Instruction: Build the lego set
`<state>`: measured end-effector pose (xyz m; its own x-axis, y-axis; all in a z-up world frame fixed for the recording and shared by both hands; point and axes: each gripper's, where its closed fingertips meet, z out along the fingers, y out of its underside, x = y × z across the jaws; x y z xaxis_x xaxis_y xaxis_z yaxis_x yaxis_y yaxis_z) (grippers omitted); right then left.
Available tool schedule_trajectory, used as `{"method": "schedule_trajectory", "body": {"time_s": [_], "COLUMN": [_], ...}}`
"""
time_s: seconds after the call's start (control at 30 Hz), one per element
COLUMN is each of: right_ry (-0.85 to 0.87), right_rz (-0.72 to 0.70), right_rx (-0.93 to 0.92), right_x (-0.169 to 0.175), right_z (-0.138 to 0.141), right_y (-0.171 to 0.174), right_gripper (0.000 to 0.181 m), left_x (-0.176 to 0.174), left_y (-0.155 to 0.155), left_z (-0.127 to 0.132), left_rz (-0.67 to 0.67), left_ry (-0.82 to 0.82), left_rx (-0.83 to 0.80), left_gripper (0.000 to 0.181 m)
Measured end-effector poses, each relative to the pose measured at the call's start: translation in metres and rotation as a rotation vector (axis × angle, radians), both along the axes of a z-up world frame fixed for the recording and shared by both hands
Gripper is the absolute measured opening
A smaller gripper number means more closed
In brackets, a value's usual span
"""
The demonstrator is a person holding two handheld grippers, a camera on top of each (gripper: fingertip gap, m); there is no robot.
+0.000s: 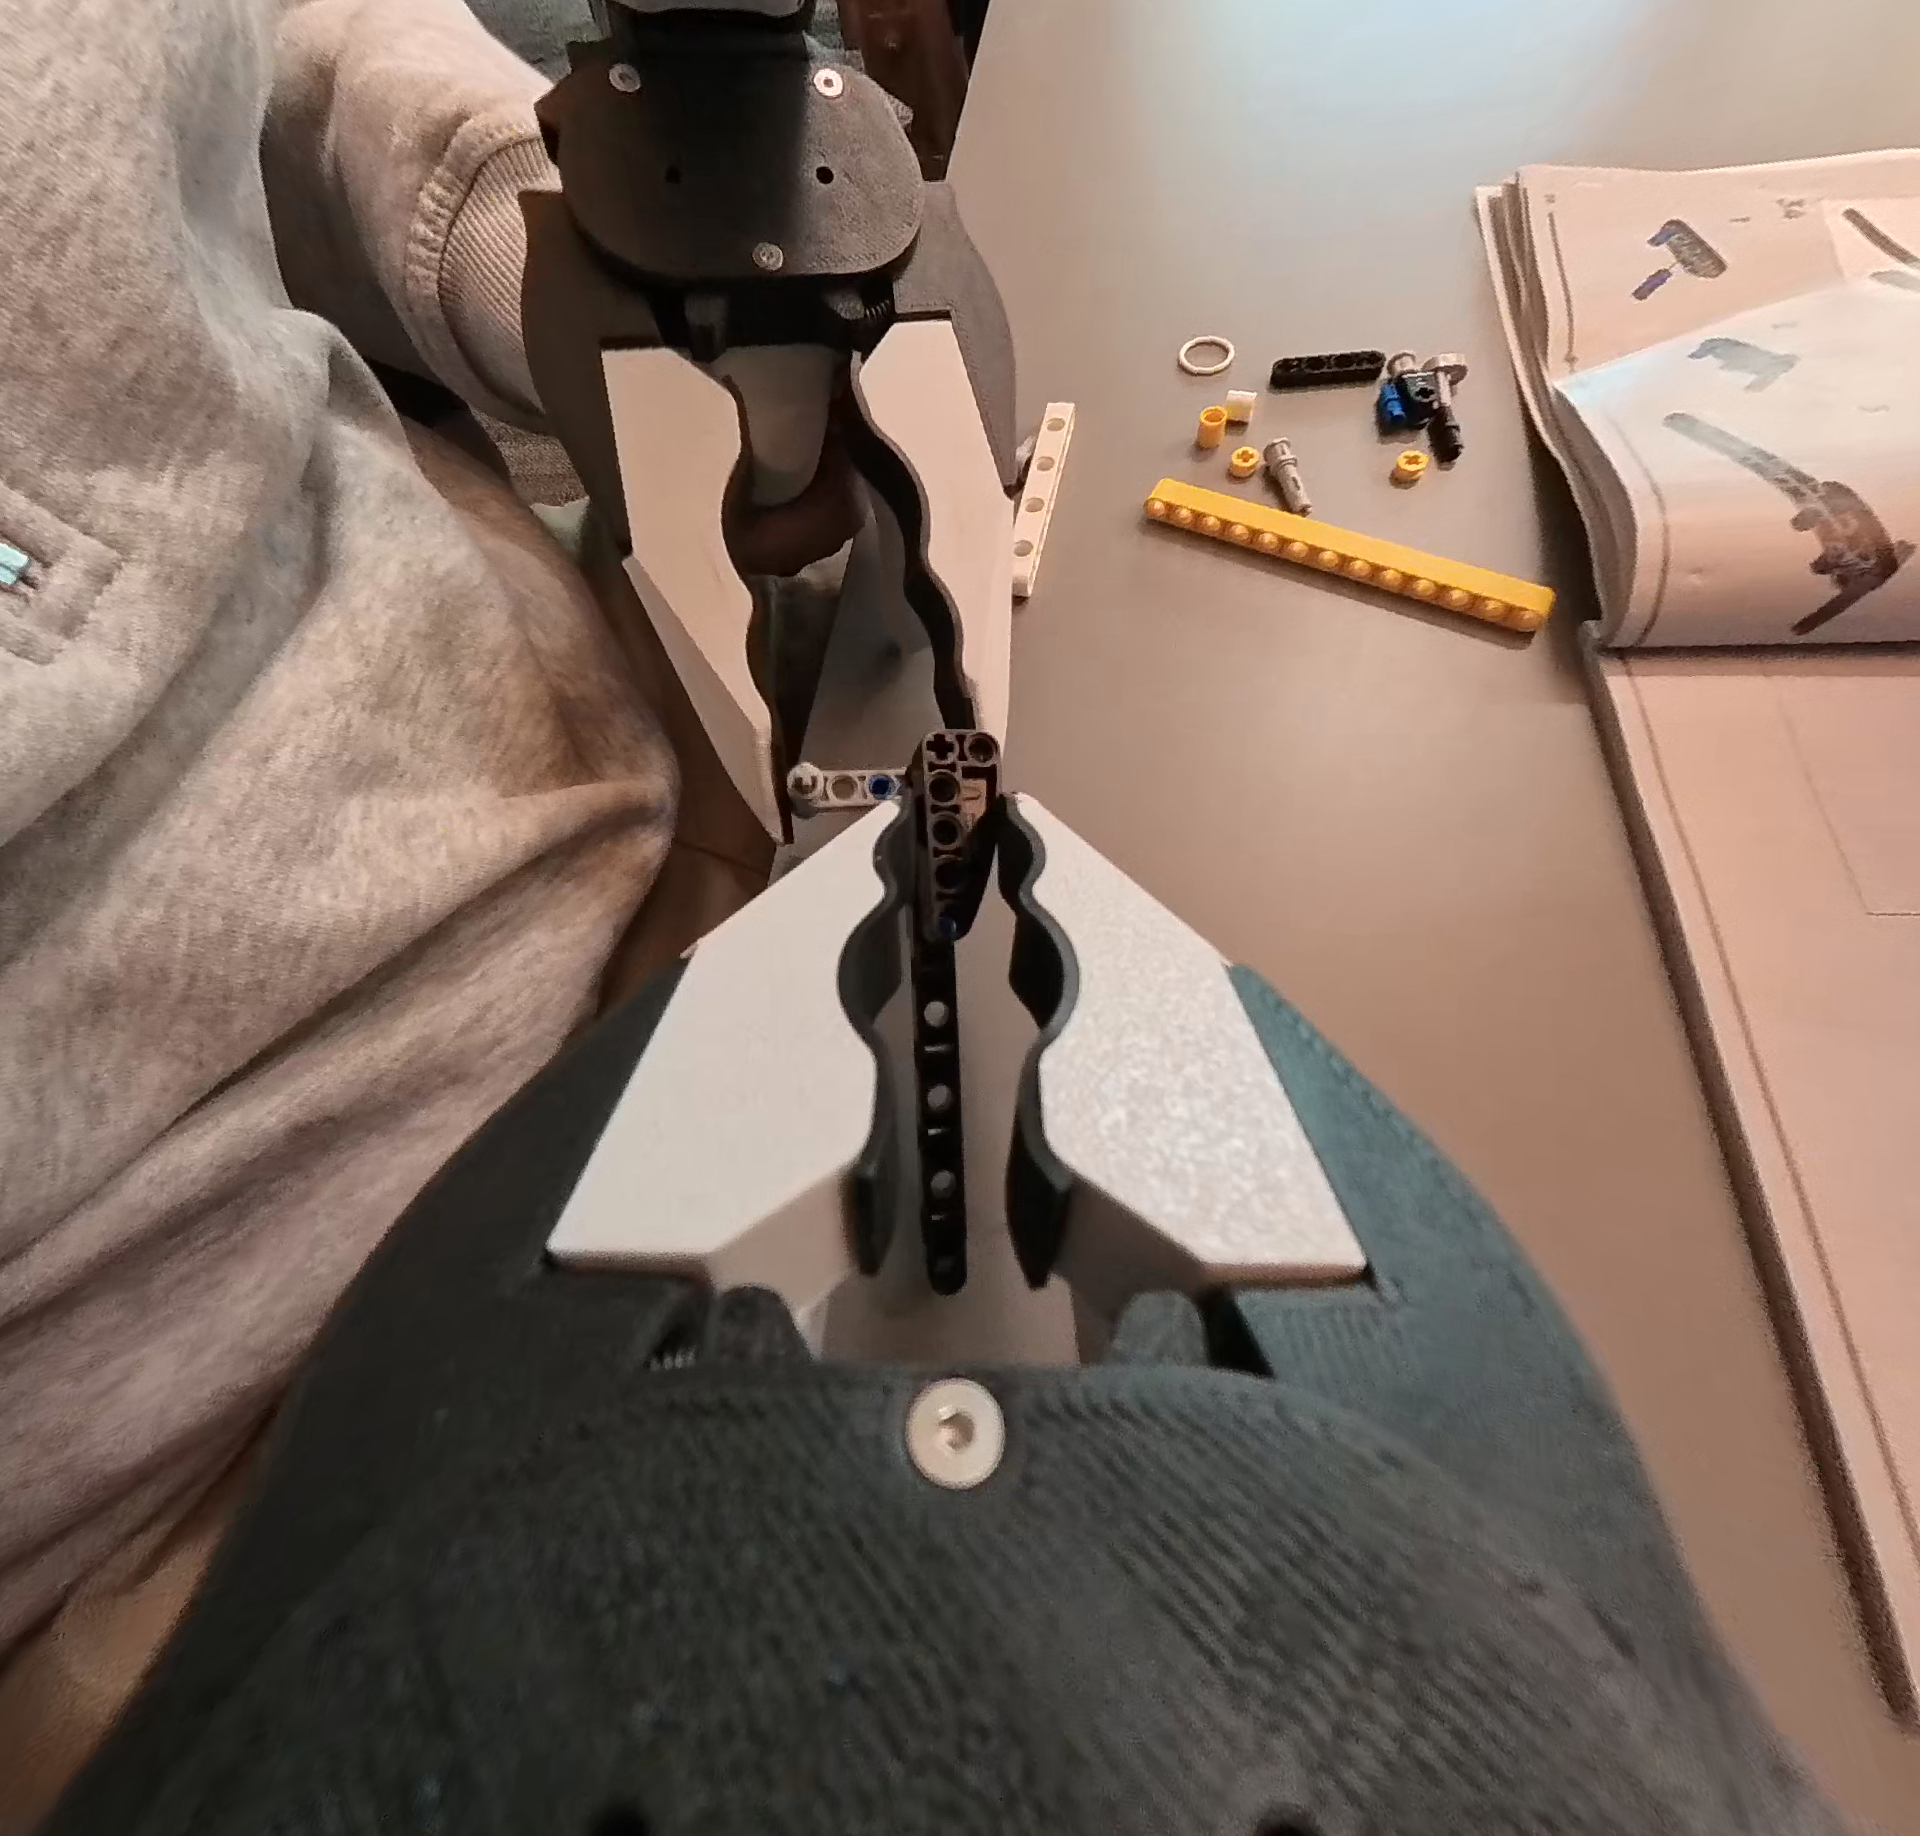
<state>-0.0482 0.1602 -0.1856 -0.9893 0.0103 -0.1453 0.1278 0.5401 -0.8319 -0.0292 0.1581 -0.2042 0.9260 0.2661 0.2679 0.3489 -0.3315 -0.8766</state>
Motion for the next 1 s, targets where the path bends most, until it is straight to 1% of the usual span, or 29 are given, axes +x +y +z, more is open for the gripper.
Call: {"method": "schedule_trajectory", "body": {"time_s": [0.17,0.33,0.43,0.57,0.77,0.9,1.0], "right_ry": [0.01,0.054,0.08,0.142,0.259,0.424,0.467], "right_rz": [-0.031,-0.04,-0.044,-0.04,-0.046,-0.016,-0.003], "right_rx": [0.001,0.026,0.037,0.086,0.166,0.285,0.296], "right_x": [-0.002,-0.003,-0.004,-0.004,-0.009,-0.014,-0.015], "right_z": [0.0,-0.002,-0.002,-0.009,-0.019,-0.029,-0.03], "right_y": [-0.002,-0.003,-0.004,-0.003,0.0,0.005,0.003], "right_gripper": [0.015,0.015,0.016,0.032,0.045,0.046,0.044], "left_x": [-0.001,0.0,-0.001,-0.008,-0.015,-0.018,-0.016], "left_y": [0.0,0.0,0.0,-0.002,-0.002,-0.001,0.0], "left_z": [0.001,0.001,0.002,0.005,0.005,0.003,0.0], "left_rz": [0.005,0.005,0.011,0.054,0.131,0.157,0.157], "left_ry": [-0.002,-0.002,-0.036,-0.163,-0.429,-0.554,-0.6], "left_rx": [0.007,0.006,0.019,0.067,0.132,0.121,0.093], "left_gripper": [0.035,0.036,0.036,0.036,0.037,0.037,0.036]}}
